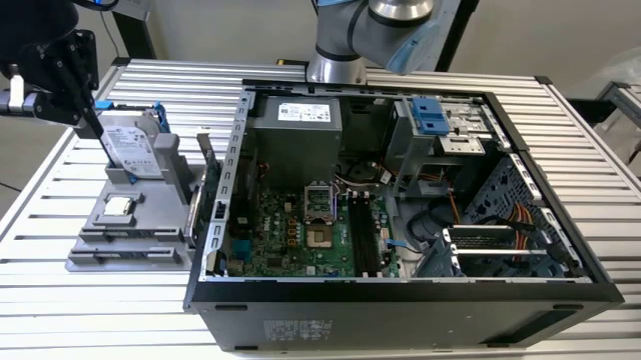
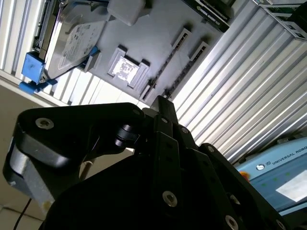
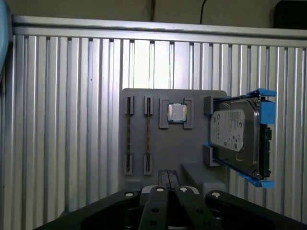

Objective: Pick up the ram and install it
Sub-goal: 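Pick up the ram and move it above insertion slot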

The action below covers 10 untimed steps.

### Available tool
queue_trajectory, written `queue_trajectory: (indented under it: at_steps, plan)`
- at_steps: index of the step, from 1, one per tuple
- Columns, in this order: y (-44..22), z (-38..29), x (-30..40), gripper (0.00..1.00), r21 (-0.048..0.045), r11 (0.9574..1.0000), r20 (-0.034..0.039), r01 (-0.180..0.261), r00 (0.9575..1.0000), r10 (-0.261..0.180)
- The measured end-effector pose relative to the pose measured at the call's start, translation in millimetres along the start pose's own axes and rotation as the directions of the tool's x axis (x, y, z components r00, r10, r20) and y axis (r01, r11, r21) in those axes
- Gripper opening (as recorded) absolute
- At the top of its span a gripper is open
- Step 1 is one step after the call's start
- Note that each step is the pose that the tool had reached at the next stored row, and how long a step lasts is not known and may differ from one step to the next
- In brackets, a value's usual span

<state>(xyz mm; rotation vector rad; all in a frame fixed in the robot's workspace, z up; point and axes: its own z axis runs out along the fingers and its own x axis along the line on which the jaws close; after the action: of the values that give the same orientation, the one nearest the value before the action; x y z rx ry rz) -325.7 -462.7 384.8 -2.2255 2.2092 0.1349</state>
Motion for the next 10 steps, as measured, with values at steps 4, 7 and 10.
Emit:
queue_trajectory:
  at_steps: [4, 7, 10]
  plan:
    - [0.0, 0.0, 0.0, 0.00, -0.0001, 1.0000, -0.0002, 0.002, 1.0000, -0.002]
    - [0.0, 0.0, 0.0, 0.00, -0.0002, 1.0000, -0.0002, 0.004, 1.0000, -0.004]
    - [0.0, 0.0, 0.0, 0.00, -0.0003, 1.0000, -0.0003, 0.005, 1.0000, -0.005]
